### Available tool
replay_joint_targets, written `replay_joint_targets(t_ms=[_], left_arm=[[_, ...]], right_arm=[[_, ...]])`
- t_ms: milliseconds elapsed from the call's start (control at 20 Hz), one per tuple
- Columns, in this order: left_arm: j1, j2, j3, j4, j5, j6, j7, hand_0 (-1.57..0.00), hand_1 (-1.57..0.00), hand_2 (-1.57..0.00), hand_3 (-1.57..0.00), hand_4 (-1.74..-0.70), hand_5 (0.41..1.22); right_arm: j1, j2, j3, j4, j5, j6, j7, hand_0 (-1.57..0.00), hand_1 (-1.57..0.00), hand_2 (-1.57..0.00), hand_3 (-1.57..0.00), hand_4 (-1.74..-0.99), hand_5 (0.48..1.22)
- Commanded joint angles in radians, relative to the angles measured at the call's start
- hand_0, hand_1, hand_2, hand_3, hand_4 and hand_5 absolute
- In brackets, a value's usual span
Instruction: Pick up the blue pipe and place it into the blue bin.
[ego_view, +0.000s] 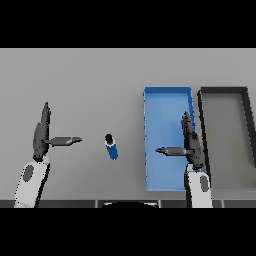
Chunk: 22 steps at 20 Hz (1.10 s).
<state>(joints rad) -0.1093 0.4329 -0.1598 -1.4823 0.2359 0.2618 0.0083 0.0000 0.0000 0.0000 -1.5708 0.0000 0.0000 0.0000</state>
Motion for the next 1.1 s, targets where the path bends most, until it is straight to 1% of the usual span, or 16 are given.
replay_joint_targets(t_ms=[0, 200, 250, 300, 350, 400, 450, 550, 650, 750, 850, 900, 950, 1000, 1050], left_arm=[[-0.001, -0.001, 0.000, 0.000, 0.000, 0.001, -0.004, 0.00, 0.00, 0.00, 0.00, -0.97, 0.594], [-0.008, -0.003, 0.000, 0.006, -0.002, 0.001, -0.004, 0.00, 0.00, 0.00, 0.00, -0.97, 0.594], [-0.005, -0.006, -0.003, 0.004, -0.002, 0.001, -0.004, 0.00, 0.00, 0.00, 0.00, -0.97, 0.594], [-0.003, 0.070, -0.037, -0.004, -0.007, -0.119, -0.047, 0.00, 0.00, 0.00, 0.00, -0.97, 0.594], [-0.006, 0.119, -0.051, 0.010, -0.001, -0.207, -0.075, 0.00, 0.00, 0.00, 0.00, -0.97, 0.595], [-0.008, 0.152, -0.055, 0.034, 0.000, -0.266, -0.102, 0.00, 0.00, 0.00, 0.00, -0.97, 0.596], [0.001, 0.171, -0.060, 0.035, -0.003, -0.298, -0.127, 0.00, 0.00, 0.00, 0.00, -0.97, 0.596], [-0.002, 0.188, -0.070, 0.029, -0.003, -0.328, -0.131, 0.00, 0.00, 0.00, 0.00, -0.97, 0.597], [-0.004, 0.190, -0.081, 0.021, -0.001, -0.351, -0.145, 0.00, 0.00, 0.00, 0.00, -0.97, 0.593], [0.035, 0.212, -0.099, -0.032, 0.011, -0.394, -0.172, 0.00, 0.00, 0.00, 0.00, -0.97, 0.586], [0.056, 0.234, -0.132, -0.092, 0.014, -0.439, -0.168, 0.00, 0.00, 0.00, 0.00, -0.98, 0.578], [0.063, 0.243, -0.150, -0.120, 0.011, -0.451, -0.149, 0.00, 0.00, 0.00, 0.00, -0.99, 0.566], [0.075, 0.262, -0.165, -0.158, 0.009, -0.465, -0.128, 0.00, 0.00, 0.00, 0.00, -1.00, 0.548], [0.084, 0.260, -0.195, -0.188, -0.011, -0.463, -0.088, 0.00, 0.00, 0.00, 0.00, -1.00, 0.530], [0.082, 0.260, -0.217, -0.207, -0.019, -0.466, -0.039, 0.00, 0.00, 0.00, 0.00, -1.02, 0.512]], right_arm=[[-0.001, 0.000, -0.001, 0.001, -0.001, -0.001, 0.001, 0.00, 0.00, 0.00, 0.00, -1.210, 0.594], [-0.008, -0.003, -0.004, 0.006, -0.003, 0.000, 0.003, 0.00, 0.00, 0.00, 0.00, -1.210, 0.594], [-0.018, -0.001, -0.005, 0.006, -0.003, -0.005, 0.012, 0.00, 0.00, 0.00, 0.00, -1.210, 0.594], [-0.011, -0.075, 0.030, -0.016, 0.075, 0.017, -0.032, 0.00, 0.00, 0.00, 0.00, -1.210, 0.594], [0.006, -0.122, 0.054, -0.039, 0.120, 0.037, -0.064, 0.00, 0.00, 0.00, 0.00, -1.206, 0.592], [0.016, -0.140, 0.076, -0.056, 0.155, 0.041, -0.066, 0.00, 0.00, 0.00, 0.00, -1.198, 0.589], [0.031, -0.148, 0.093, -0.065, 0.178, 0.046, -0.081, 0.00, 0.00, 0.00, 0.00, -1.195, 0.588], [0.040, -0.158, 0.106, -0.075, 0.197, 0.051, -0.085, 0.00, 0.00, 0.00, 0.00, -1.190, 0.586], [0.029, -0.161, 0.109, -0.087, 0.207, 0.046, -0.050, 0.00, 0.00, 0.00, 0.00, -1.187, 0.585], [0.040, -0.170, 0.106, -0.085, 0.207, 0.050, -0.055, 0.00, 0.00, 0.00, 0.00, -1.181, 0.580], [0.043, -0.163, 0.103, -0.103, 0.191, 0.053, -0.055, 0.00, 0.00, 0.00, 0.00, -1.194, 0.579], [0.034, -0.157, 0.107, -0.100, 0.189, 0.054, -0.040, 0.00, 0.00, 0.00, 0.00, -1.200, 0.580], [0.035, -0.156, 0.108, -0.097, 0.184, 0.060, -0.044, 0.00, 0.00, 0.00, 0.00, -1.209, 0.581], [0.033, -0.153, 0.112, -0.103, 0.188, 0.056, -0.040, 0.00, 0.00, 0.00, 0.00, -1.214, 0.581], [0.035, -0.150, 0.109, -0.109, 0.174, 0.063, -0.048, 0.00, 0.00, 0.00, 0.00, -1.225, 0.580]])
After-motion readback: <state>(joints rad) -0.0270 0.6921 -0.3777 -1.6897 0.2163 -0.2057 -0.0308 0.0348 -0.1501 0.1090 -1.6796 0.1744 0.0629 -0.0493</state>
